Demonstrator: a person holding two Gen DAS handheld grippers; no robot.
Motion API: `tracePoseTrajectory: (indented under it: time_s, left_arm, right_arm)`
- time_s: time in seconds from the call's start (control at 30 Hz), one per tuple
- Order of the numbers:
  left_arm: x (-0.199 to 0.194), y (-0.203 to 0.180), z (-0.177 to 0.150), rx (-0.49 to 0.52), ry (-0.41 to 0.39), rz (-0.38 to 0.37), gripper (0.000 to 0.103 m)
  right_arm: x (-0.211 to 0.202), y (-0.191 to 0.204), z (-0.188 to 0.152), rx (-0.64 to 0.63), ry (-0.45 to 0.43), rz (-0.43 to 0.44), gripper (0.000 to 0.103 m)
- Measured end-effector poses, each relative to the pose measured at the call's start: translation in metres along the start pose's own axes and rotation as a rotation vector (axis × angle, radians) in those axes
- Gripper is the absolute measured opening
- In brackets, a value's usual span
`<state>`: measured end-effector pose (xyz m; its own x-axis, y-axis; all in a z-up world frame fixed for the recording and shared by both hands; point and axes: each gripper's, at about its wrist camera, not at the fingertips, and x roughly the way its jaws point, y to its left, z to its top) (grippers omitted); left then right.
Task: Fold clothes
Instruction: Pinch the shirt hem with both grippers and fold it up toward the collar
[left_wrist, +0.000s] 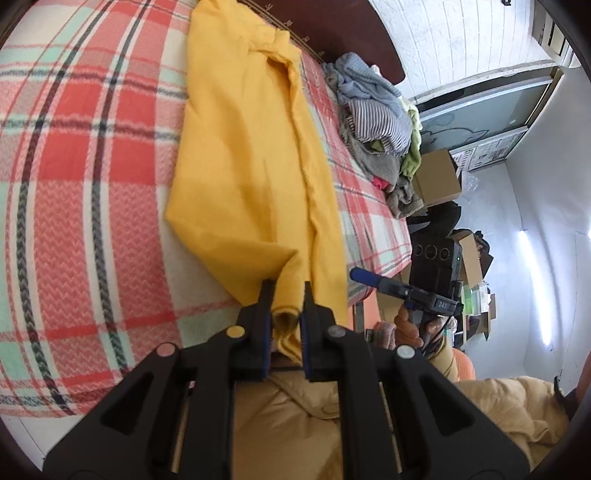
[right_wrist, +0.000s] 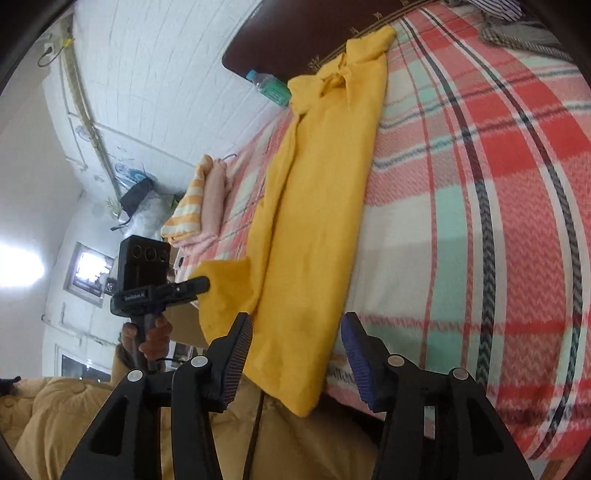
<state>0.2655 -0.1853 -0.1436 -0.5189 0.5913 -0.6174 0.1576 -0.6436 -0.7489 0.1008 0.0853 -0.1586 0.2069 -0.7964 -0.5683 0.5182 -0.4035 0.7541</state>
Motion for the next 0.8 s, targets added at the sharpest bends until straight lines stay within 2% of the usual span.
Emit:
tracePoseTrajectory:
  time_s: [0.07,0.13,0.2,0.27,0.33,0.4,0.5,0.63,0.67,0.73,0.77,0.8]
  left_arm:
    - [0.003,0.004,-0.006,-0.001,0.016,0.013,0.013]
    - [0.007,0.009,-0.013,-0.003,0.030,0.027,0.015]
    - [0.009,0.014,-0.018,-0.010,0.042,0.041,0.021]
    - [0.011,0.020,-0.023,-0.025,0.054,0.034,0.027]
    - [0.014,0.022,-0.026,-0.031,0.057,0.022,0.027]
    - [0.014,0.019,-0.027,-0.020,0.051,0.019,0.027]
    - [0.017,0.017,-0.026,-0.015,0.053,0.015,0.027]
    - [0.020,0.015,-0.022,-0.014,0.053,0.015,0.027]
    - [0.020,0.015,-0.022,-0.017,0.054,0.019,0.027]
    - [0.021,0.016,-0.021,-0.022,0.056,0.027,0.027]
    - [0.021,0.016,-0.021,-0.025,0.056,0.028,0.027]
    - [0.021,0.016,-0.021,-0.028,0.057,0.028,0.027]
  right_arm:
    - [0.011,0.001,-0.012,-0.001,0.052,-0.012,0.052]
    - [0.016,0.002,-0.019,0.000,0.068,0.009,0.054]
    - [0.018,0.003,-0.023,0.012,0.071,0.031,0.061]
    - [0.020,0.001,-0.024,0.031,0.067,0.052,0.064]
    - [0.021,-0.001,-0.023,0.051,0.061,0.067,0.066]
    - [0.022,0.002,-0.022,0.044,0.059,0.076,0.075]
    - [0.024,0.002,-0.021,0.058,0.055,0.089,0.081]
    - [0.026,0.005,-0.021,0.065,0.047,0.078,0.081]
    - [0.026,0.008,-0.022,0.052,0.048,0.061,0.080]
    - [0.027,0.013,-0.023,0.015,0.054,0.011,0.070]
    - [0.027,0.013,-0.024,0.004,0.059,-0.011,0.059]
    - [0.027,0.011,-0.024,0.005,0.068,-0.020,0.031]
